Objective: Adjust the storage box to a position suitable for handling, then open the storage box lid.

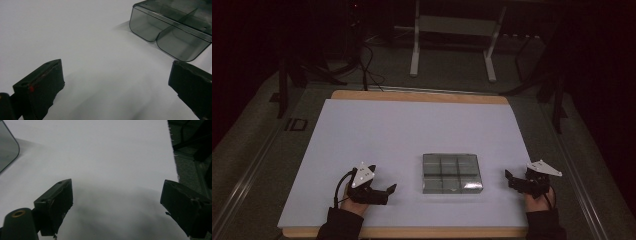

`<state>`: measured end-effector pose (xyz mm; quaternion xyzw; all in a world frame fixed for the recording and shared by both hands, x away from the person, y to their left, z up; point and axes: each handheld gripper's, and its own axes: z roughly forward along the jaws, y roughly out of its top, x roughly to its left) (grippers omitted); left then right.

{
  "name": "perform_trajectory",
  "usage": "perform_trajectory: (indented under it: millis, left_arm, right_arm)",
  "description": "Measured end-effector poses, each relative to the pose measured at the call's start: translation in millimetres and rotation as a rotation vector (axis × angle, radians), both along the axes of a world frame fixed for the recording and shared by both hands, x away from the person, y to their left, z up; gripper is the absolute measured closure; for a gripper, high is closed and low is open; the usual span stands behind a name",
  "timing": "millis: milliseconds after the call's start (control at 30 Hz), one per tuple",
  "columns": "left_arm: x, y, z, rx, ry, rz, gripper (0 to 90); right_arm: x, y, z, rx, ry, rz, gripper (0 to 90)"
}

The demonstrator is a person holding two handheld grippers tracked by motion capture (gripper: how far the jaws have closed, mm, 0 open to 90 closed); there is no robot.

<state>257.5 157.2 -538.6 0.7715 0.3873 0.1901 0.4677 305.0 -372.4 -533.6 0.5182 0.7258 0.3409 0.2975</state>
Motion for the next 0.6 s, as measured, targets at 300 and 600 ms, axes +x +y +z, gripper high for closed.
perform_trajectory:
  millis: [300, 600]
  left_arm:
    - [6.6, 4.0, 0.3, -0.042, 0.062, -0.042, 1.1]
    - [10.9, 6.4, 4.2, -0.052, 0.121, -0.068, 1.1]
  right_arm:
    - [0.8, -0.5, 0.9, 0.006, 0.008, 0.016, 13.1]
    - [1.3, 2.8, 5.0, 0.026, 0.057, 0.133, 13.1]
